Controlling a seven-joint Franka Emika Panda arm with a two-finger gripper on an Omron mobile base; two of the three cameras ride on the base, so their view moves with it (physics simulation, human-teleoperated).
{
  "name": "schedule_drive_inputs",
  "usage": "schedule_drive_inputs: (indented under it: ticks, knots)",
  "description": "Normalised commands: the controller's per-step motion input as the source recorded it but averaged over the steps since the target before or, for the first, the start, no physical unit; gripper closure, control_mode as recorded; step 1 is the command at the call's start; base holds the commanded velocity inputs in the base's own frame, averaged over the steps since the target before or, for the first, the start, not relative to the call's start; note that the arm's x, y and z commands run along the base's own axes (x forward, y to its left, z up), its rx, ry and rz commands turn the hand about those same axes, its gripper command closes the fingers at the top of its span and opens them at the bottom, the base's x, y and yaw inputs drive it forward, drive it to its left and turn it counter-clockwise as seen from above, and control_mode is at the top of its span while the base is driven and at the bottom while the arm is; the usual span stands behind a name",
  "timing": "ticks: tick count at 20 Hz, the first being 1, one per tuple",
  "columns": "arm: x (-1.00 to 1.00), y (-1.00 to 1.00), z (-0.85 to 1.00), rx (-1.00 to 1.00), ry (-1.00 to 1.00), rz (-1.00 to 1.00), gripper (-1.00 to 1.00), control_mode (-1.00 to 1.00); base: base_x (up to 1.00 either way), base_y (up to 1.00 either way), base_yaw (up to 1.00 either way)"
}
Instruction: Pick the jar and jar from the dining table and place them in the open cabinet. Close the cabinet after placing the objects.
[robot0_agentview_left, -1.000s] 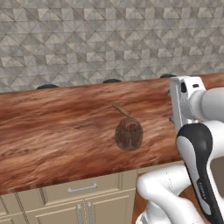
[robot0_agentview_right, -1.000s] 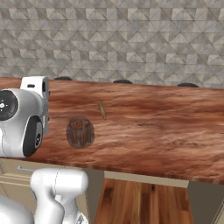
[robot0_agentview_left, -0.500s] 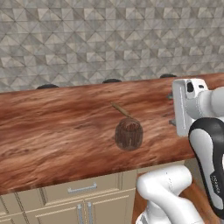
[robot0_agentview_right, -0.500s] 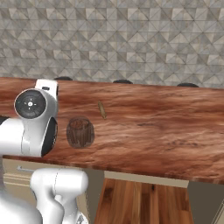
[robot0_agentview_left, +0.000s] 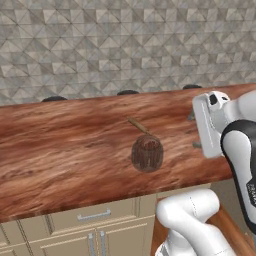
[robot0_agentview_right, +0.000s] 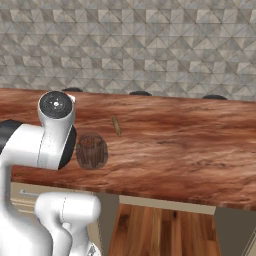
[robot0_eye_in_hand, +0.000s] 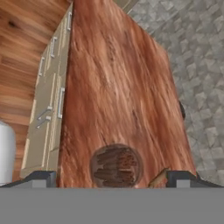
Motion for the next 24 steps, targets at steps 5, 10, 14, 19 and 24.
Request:
schedule_drive_inputs:
  ticks: [5,10,14,19,24]
  knots:
    - [0.0,0.0,-0.19,-0.03,0.04,0.03,-1.0,-1.0,0.0,0.0,0.0]
    - [0.05,0.0,-0.18,-0.01,0.05,0.06,-1.0,-1.0,0.0,0.0,0.0]
    - [0.22,-0.02,-0.1,-0.03,0.15,0.02,-1.0,-1.0,0.0,0.0,0.0]
    - [0.26,-0.14,-0.04,0.0,0.21,0.0,-1.0,-1.0,0.0,0.0,0.0]
    - [0.19,-0.14,-0.1,-0.02,0.13,0.04,-1.0,-1.0,0.0,0.0,0.0]
